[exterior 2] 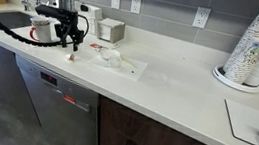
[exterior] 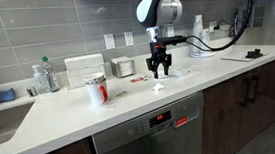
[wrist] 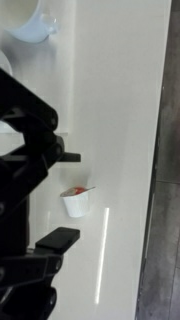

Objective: Move the white thing to the right

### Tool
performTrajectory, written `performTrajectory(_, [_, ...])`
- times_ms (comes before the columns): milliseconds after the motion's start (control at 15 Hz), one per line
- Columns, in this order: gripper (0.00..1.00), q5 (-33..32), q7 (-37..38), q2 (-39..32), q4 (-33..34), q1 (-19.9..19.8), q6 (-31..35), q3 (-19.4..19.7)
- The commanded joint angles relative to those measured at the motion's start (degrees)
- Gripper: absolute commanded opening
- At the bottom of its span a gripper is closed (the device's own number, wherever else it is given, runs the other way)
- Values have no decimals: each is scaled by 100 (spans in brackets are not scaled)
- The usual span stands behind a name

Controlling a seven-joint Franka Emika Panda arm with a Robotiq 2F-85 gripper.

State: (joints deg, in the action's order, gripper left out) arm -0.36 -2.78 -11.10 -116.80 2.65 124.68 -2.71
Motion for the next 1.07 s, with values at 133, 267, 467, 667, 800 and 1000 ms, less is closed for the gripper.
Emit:
performTrajectory(133, [53,-128,128,-413,307,38,47,19])
performTrajectory(267, [53,-145,110,-501,373,41,1,16])
performTrajectory(467, [43,-118,82,-612,459,41,-37,7])
performTrajectory(667, [36,-116,80,-685,528,50,-51,8])
performTrajectory(800, [34,-77,23,-729,587,38,-108,-3])
performTrajectory(1000, [33,-69,10,-801,652,37,-140,-5])
